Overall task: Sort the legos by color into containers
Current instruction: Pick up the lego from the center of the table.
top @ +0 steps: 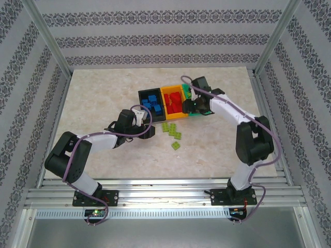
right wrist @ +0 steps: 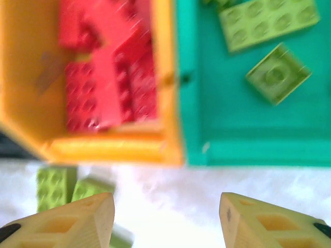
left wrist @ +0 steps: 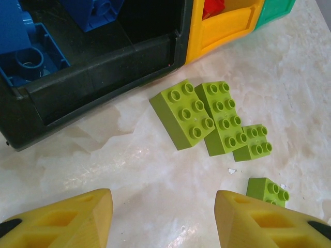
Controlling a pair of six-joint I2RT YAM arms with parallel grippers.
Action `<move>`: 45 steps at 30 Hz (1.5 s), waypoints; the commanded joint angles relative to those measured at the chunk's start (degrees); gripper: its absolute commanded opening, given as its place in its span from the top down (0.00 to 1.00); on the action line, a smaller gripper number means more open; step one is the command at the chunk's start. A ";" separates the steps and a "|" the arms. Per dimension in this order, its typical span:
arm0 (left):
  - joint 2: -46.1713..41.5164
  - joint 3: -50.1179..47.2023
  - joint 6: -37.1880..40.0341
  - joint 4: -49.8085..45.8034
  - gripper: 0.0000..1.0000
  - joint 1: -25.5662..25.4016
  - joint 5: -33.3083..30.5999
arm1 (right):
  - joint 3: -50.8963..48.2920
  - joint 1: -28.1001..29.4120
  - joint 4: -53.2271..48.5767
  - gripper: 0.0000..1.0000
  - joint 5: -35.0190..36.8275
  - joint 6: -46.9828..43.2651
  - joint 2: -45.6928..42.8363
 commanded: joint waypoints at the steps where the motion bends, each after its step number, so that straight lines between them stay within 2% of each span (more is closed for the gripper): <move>1: 0.67 1.18 -0.76 0.47 0.45 1.11 1.14 | -4.94 2.93 0.75 0.43 0.61 -0.83 -5.51; 8: 1.09 1.03 -1.13 1.26 0.45 1.27 1.53 | -12.45 8.71 4.85 0.41 0.55 2.93 -7.79; 19: 0.08 0.56 -1.19 1.40 0.45 1.35 1.33 | -6.48 13.87 6.40 0.39 2.49 5.65 2.98; 33: -0.14 0.38 -1.54 1.76 0.45 1.61 1.96 | -2.17 15.00 2.66 0.36 5.58 7.46 10.74; 37: -0.09 0.11 -1.51 2.10 0.45 1.74 1.38 | -1.23 15.85 2.23 0.37 5.24 7.37 12.19; 45: 0.39 0.27 -1.60 2.25 0.45 1.95 1.86 | -1.91 15.93 1.91 0.49 5.77 7.37 12.01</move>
